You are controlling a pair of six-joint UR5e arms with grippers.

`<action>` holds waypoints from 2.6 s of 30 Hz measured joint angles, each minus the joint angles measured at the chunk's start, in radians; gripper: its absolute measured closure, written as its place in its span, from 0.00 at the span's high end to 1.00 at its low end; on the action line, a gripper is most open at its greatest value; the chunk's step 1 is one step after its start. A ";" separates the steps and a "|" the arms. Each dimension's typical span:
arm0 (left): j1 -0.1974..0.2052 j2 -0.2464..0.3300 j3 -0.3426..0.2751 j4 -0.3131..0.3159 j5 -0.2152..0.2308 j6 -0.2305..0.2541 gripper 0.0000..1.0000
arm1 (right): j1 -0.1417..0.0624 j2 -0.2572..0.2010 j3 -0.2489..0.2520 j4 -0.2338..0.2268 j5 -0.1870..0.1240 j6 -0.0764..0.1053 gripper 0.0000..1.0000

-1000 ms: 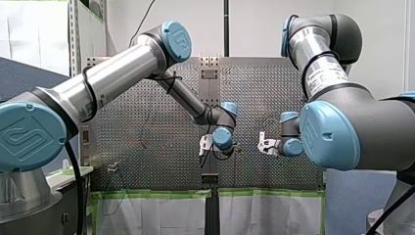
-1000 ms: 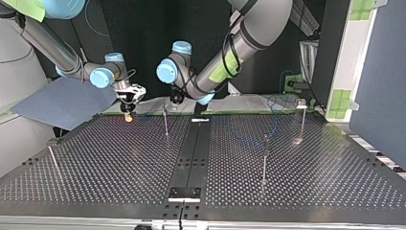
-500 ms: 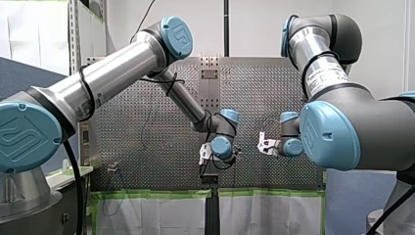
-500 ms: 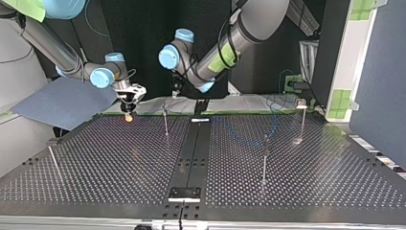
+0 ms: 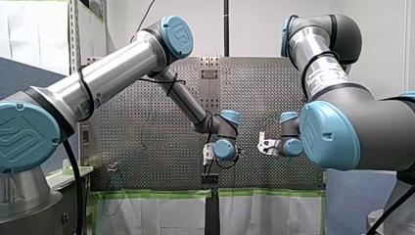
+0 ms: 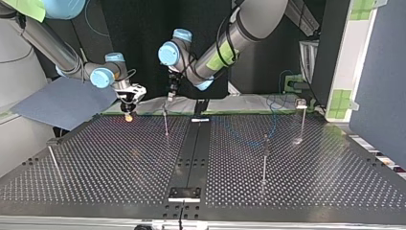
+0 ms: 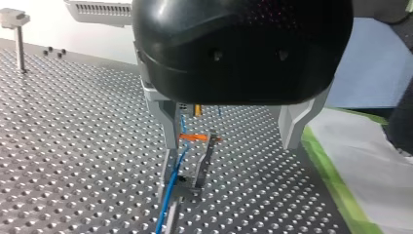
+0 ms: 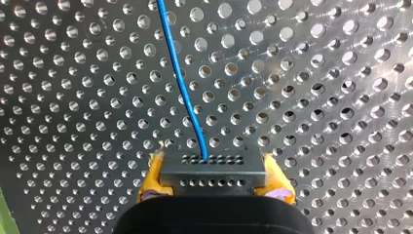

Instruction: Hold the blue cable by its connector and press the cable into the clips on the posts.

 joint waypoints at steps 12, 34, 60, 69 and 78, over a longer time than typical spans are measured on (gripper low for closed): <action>0.006 0.000 0.000 0.064 -0.001 -0.009 1.00 | -0.001 0.001 0.000 -0.001 0.000 0.000 0.00; -0.006 0.006 -0.011 -0.006 -0.018 -0.019 1.00 | -0.003 0.001 0.000 0.001 -0.001 -0.005 0.00; -0.025 0.246 -0.255 0.209 -0.152 -0.065 1.00 | -0.012 0.002 0.000 0.003 -0.001 -0.003 0.00; -0.029 0.326 -0.335 0.289 -0.178 -0.111 1.00 | -0.013 0.003 0.000 0.006 -0.001 -0.002 0.00; -0.031 0.415 -0.424 0.379 -0.178 -0.129 1.00 | -0.013 0.003 0.000 0.006 -0.001 -0.003 0.00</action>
